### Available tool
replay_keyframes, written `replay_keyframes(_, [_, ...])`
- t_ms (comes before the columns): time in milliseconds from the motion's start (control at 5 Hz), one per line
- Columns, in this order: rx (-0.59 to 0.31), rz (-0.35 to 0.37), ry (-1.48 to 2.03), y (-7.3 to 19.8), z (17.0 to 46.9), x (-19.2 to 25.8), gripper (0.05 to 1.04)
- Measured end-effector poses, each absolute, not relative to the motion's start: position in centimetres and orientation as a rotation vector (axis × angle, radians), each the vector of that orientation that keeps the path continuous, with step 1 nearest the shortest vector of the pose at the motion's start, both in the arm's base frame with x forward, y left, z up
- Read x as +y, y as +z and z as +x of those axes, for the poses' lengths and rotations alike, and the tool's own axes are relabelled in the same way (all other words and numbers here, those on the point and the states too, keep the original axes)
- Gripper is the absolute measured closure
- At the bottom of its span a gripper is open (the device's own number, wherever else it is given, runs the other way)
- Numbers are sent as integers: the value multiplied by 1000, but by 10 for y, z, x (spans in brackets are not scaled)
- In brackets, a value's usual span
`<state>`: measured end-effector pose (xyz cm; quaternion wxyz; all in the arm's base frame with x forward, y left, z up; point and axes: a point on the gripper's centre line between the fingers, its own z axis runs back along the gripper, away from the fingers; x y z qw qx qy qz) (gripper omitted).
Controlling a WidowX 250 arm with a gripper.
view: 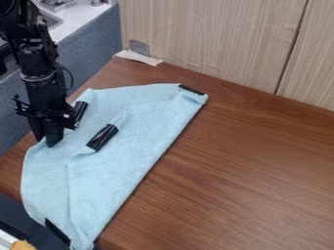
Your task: Fold the cloth from left to right
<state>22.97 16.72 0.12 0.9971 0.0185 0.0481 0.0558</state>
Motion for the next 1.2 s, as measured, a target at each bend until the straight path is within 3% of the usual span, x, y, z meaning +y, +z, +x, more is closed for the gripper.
replay_keyframes(200, [99, 15, 112, 2, 230, 164, 1012])
replay_keyframes(400, [98, 11, 101, 12, 232, 156, 1025])
replay_keyframes(800, [23, -79, -49, 49, 250, 99, 1025])
replay_keyframes(1200, [43, -90, -215, 36, 241, 45, 1025])
